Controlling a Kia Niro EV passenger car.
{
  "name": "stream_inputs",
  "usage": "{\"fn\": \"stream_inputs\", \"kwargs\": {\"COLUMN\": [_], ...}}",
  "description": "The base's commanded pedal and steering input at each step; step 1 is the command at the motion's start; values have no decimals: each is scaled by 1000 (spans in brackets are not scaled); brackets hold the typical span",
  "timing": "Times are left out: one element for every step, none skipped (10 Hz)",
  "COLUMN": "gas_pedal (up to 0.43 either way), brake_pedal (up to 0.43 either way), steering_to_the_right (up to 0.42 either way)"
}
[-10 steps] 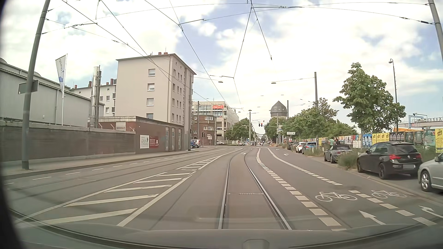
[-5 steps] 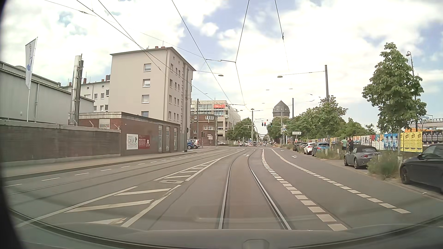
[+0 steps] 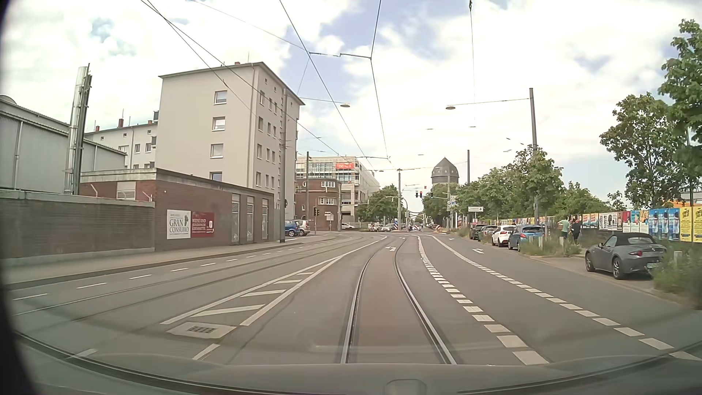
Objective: Follow the waypoints while adhering to traffic rules and regulations
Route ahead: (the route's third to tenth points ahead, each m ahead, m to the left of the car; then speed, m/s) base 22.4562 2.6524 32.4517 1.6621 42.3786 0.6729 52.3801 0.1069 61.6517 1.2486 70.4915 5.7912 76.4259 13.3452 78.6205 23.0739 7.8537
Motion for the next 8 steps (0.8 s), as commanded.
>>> {"fn": "stream_inputs", "kwargs": {"gas_pedal": [59,59,59,59,59,59,59,59], "brake_pedal": [24,24,24,24,24,24,24,24], "steering_to_the_right": [14,15,15,15,18,18,19,20]}}
